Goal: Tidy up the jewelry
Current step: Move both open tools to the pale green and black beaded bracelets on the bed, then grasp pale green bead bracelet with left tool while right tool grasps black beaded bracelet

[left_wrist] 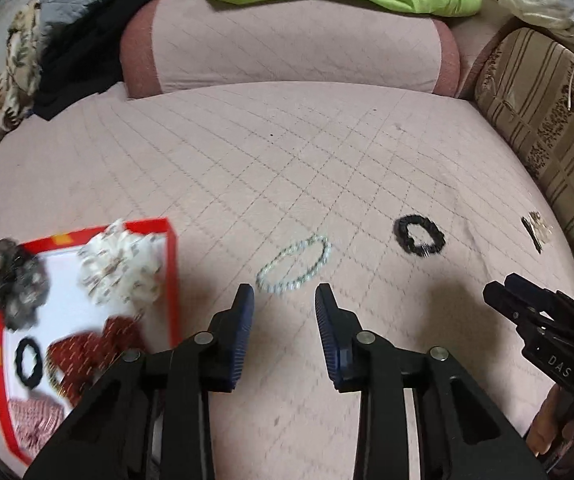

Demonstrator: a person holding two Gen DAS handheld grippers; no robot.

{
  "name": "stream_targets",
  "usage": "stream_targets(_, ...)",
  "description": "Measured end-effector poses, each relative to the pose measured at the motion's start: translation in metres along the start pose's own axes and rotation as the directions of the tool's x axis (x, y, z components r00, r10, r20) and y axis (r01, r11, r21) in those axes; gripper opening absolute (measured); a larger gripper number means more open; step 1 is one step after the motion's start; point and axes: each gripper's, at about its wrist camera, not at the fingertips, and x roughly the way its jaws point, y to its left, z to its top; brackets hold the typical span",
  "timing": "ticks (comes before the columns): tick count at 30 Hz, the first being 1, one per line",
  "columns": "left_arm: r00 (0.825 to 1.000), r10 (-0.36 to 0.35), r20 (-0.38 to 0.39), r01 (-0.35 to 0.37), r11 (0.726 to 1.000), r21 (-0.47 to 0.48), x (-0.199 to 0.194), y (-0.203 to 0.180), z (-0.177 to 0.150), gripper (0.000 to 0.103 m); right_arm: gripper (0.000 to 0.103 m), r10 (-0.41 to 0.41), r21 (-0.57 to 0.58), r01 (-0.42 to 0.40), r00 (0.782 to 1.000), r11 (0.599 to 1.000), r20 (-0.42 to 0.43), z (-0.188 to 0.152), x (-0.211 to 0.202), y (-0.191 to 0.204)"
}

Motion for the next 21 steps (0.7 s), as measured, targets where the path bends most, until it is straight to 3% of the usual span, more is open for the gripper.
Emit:
stream_targets(14, 0.994, -0.016, -0.107, 0.015, 1.0, -0.016, 0.088, 0.011, 0.017, 0.031, 0.055, -0.053, -0.065, 0.049, 0.997, 0.997, -0.058, 0.04, 0.078, -0.01)
stream_targets(21, 0.997, -0.008, -0.078, 0.011, 0.999, 0.036, 0.095, 0.006, 0.02, 0.031, 0.055, -0.088, -0.136, 0.082, 0.995, 0.987, -0.042, 0.044, 0.092, -0.001)
